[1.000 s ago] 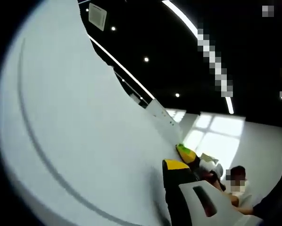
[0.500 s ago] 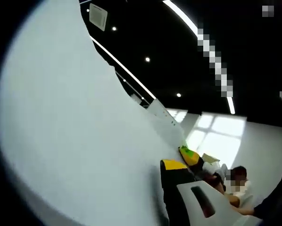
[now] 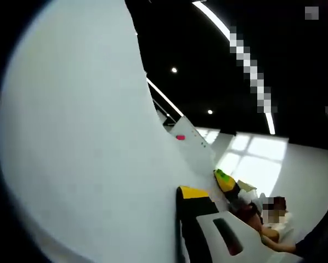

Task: Organize the stack of printing papers by aligning and flattening the scattered papers on the table

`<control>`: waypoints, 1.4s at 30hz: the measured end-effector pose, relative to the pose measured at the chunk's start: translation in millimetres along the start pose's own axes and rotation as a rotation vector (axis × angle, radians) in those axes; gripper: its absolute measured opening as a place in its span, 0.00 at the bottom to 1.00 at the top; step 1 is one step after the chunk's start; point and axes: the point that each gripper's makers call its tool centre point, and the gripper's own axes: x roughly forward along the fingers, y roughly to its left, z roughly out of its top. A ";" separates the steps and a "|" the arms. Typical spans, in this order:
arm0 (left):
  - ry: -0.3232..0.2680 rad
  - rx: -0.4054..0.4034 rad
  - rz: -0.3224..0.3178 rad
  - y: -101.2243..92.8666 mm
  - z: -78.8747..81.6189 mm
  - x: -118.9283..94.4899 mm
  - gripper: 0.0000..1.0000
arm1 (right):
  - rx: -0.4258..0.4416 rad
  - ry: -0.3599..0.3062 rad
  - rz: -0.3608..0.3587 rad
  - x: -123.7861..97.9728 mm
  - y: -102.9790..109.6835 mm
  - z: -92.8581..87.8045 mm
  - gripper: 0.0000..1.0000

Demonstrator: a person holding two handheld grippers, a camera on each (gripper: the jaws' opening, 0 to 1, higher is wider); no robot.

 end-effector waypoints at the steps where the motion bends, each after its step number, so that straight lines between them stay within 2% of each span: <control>1: -0.001 0.001 -0.002 -0.5 -0.1 -0.1 0.06 | 0.001 -0.007 -0.006 -1.3 -2.3 3.3 0.23; 8: 0.004 0.029 0.016 -1.0 -1.4 0.2 0.06 | -0.011 -0.047 -0.028 -8.7 -10.9 24.4 0.24; 17: 0.044 0.053 0.006 -3.5 -4.7 0.3 0.06 | -0.034 -0.059 -0.031 -10.5 -9.5 37.9 0.24; 20: 0.060 0.087 -0.004 -8.1 -3.9 0.6 0.06 | -0.034 -0.069 -0.028 -12.3 -9.8 43.1 0.24; 25: 0.091 0.138 -0.048 -18.4 2.5 3.1 0.06 | -0.040 -0.076 -0.027 -16.1 -12.1 49.8 0.24; 27: 0.123 0.195 -0.077 -25.5 5.5 4.6 0.07 | -0.051 -0.080 -0.026 -16.6 -8.7 52.1 0.24; 29: 0.136 0.220 -0.087 -30.0 8.5 5.5 0.07 | -0.057 -0.084 -0.023 -18.1 -8.0 55.8 0.24; 33: 0.159 0.333 -0.139 -47.3 20.7 8.5 0.06 | -0.076 -0.077 -0.014 -19.9 -3.7 56.8 0.24; 38: 0.190 0.401 -0.186 -63.1 28.6 11.2 0.06 | -0.077 -0.072 -0.010 -23.4 -2.6 58.5 0.24; 42: 0.203 0.420 -0.207 -71.6 35.2 13.8 0.06 | -0.091 -0.071 -0.008 -25.9 0.0 61.0 0.24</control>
